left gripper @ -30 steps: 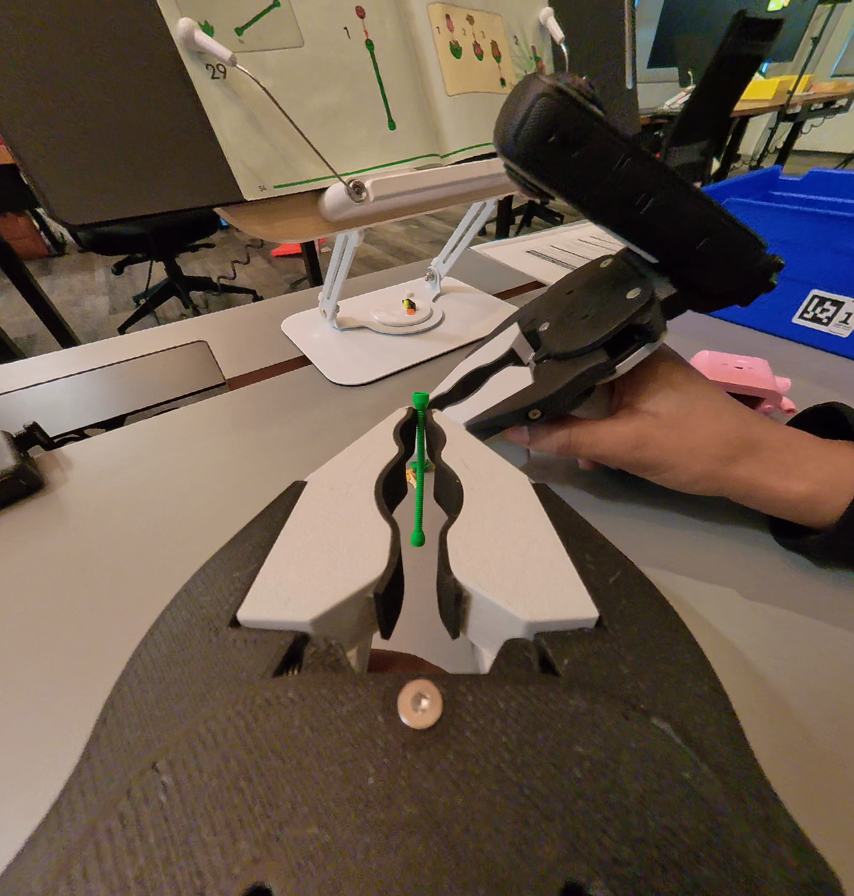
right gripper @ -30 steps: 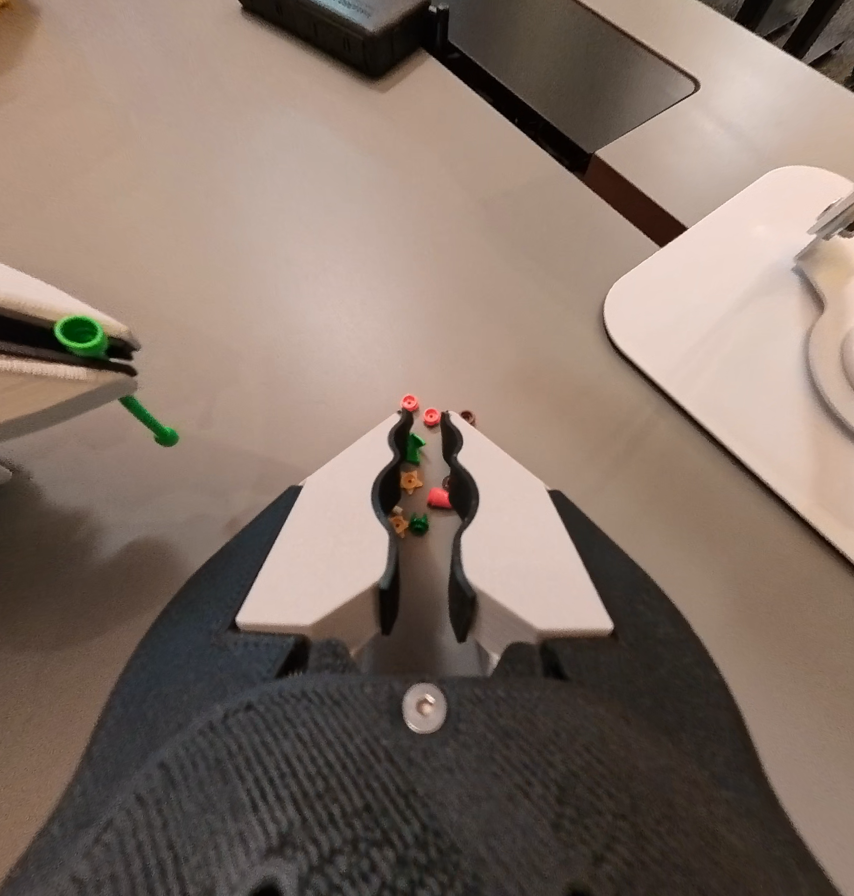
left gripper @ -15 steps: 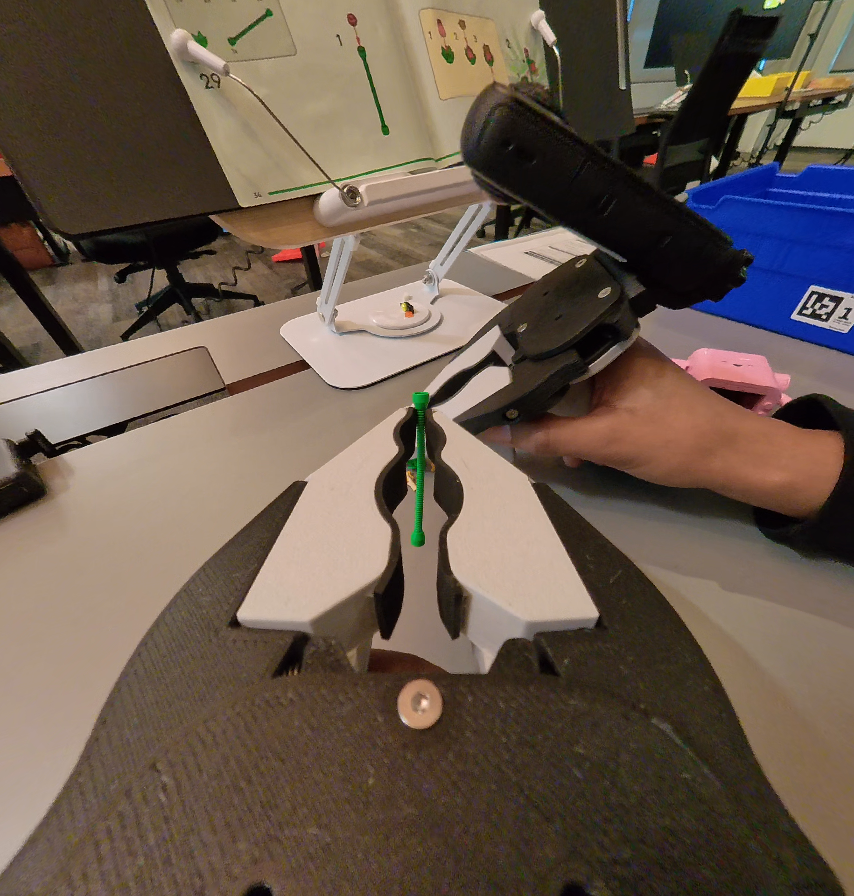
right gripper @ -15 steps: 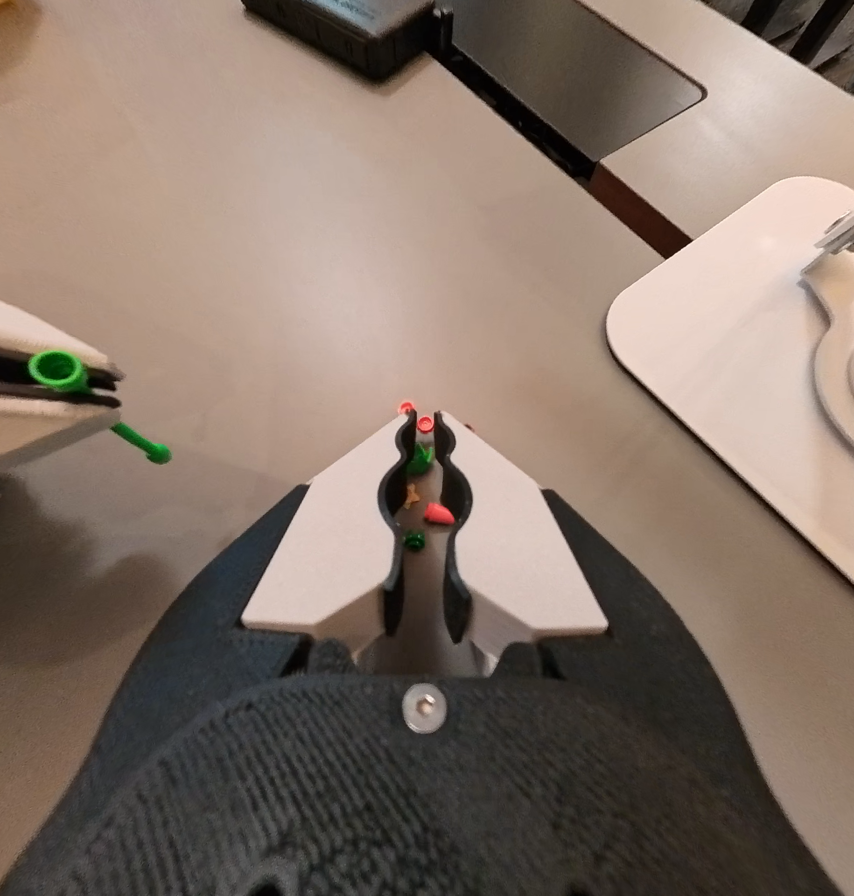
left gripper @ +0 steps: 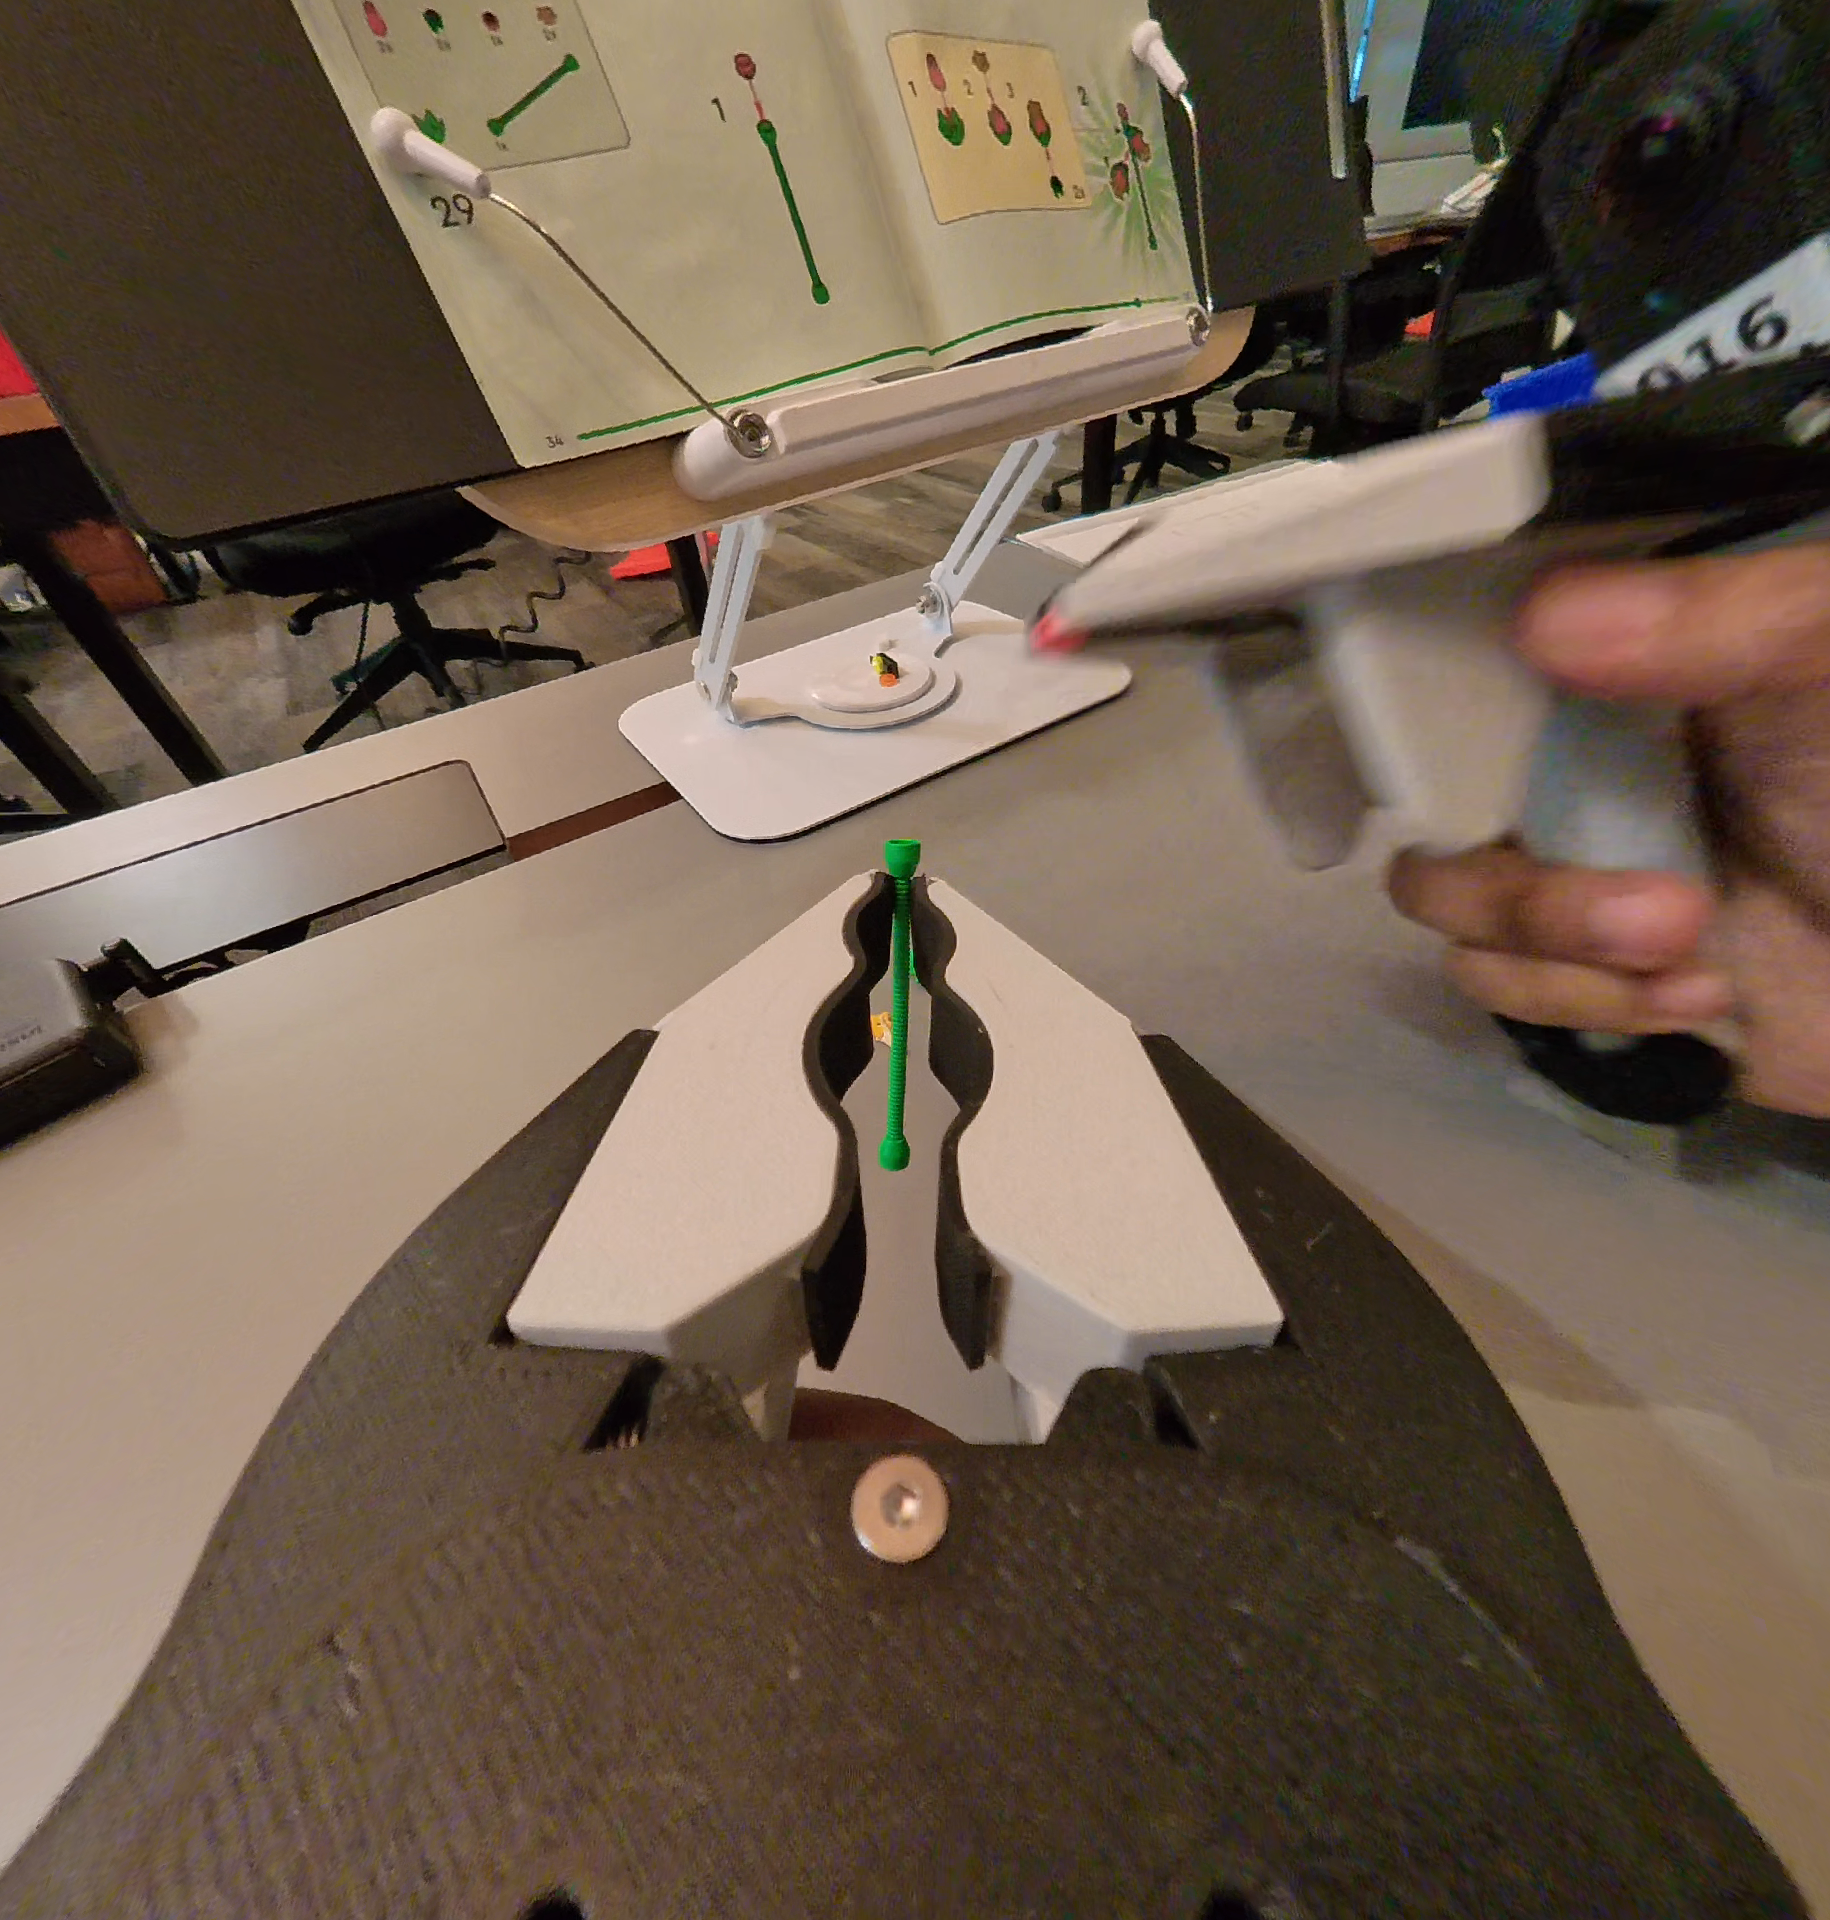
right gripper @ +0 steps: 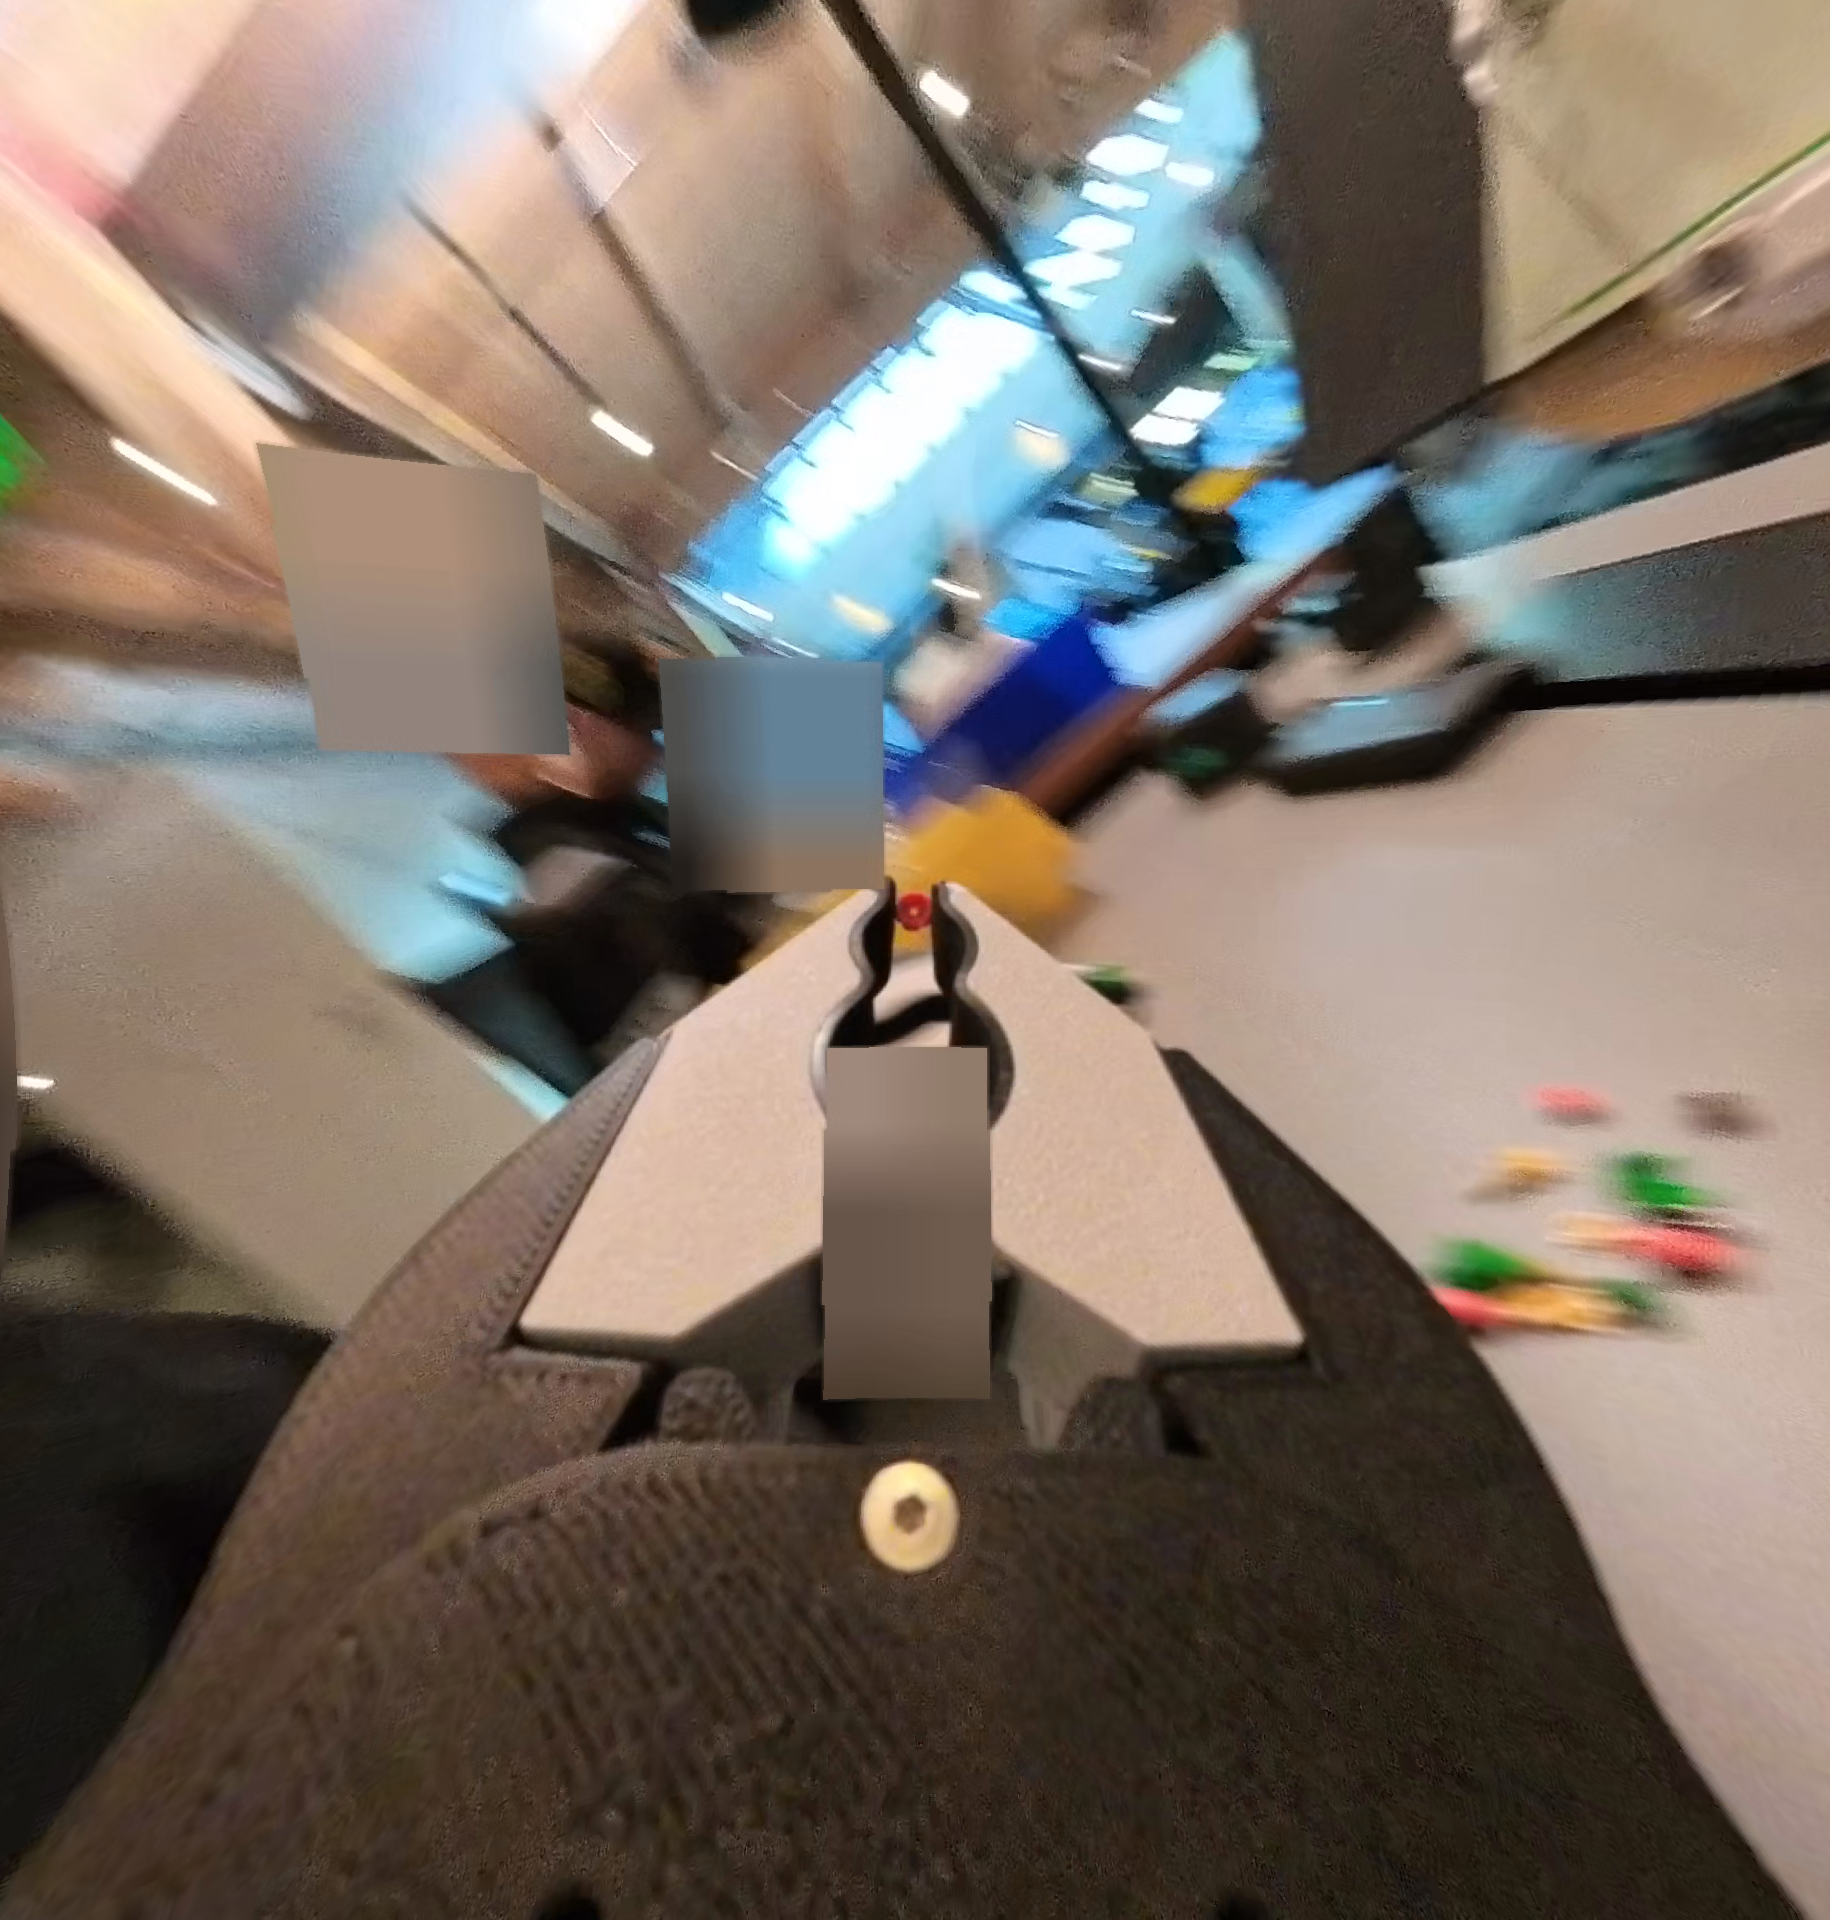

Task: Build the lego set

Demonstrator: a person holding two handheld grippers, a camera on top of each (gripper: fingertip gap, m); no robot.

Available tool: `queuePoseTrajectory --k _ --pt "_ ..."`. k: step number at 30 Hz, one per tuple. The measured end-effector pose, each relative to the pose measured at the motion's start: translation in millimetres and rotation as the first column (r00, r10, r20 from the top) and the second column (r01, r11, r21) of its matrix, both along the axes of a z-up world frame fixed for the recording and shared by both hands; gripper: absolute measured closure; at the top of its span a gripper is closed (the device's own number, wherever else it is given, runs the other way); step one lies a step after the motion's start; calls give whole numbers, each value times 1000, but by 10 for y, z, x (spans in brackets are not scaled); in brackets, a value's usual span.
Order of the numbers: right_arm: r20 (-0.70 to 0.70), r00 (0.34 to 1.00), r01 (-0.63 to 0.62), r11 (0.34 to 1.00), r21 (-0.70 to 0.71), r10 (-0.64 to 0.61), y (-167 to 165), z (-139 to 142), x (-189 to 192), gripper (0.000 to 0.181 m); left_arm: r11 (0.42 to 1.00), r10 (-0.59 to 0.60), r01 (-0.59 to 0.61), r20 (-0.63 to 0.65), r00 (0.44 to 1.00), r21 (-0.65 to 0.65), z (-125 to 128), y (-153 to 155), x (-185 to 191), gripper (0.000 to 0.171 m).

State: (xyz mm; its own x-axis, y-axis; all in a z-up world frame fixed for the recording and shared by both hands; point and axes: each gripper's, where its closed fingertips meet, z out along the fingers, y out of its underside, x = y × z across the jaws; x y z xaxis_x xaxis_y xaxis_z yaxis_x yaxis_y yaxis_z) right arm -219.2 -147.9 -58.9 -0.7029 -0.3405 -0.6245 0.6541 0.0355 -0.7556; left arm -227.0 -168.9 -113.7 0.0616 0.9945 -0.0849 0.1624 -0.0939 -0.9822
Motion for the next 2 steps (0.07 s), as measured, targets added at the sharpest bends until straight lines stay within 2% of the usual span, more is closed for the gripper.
queuePoseTrajectory --k 2 --pt "262 941 -165 967 -195 214 275 267 134 177 1000 0 0 -2 1000 -2 2 2 5 171"
